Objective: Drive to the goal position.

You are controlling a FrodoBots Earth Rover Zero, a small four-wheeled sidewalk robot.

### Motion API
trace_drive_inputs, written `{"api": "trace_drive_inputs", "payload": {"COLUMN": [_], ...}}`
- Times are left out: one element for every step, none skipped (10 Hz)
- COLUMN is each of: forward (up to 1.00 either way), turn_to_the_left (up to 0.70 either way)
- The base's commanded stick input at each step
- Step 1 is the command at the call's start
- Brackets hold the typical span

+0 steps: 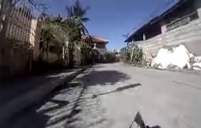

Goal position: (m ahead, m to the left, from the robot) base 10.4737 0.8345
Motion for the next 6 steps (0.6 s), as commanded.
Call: {"api": "trace_drive_inputs", "payload": {"forward": [0.7, 0.7, 0.7, 0.7, 0.7, 0.7], "turn_to_the_left": [-0.03, -0.03, -0.03, -0.03, -0.03, -0.03]}}
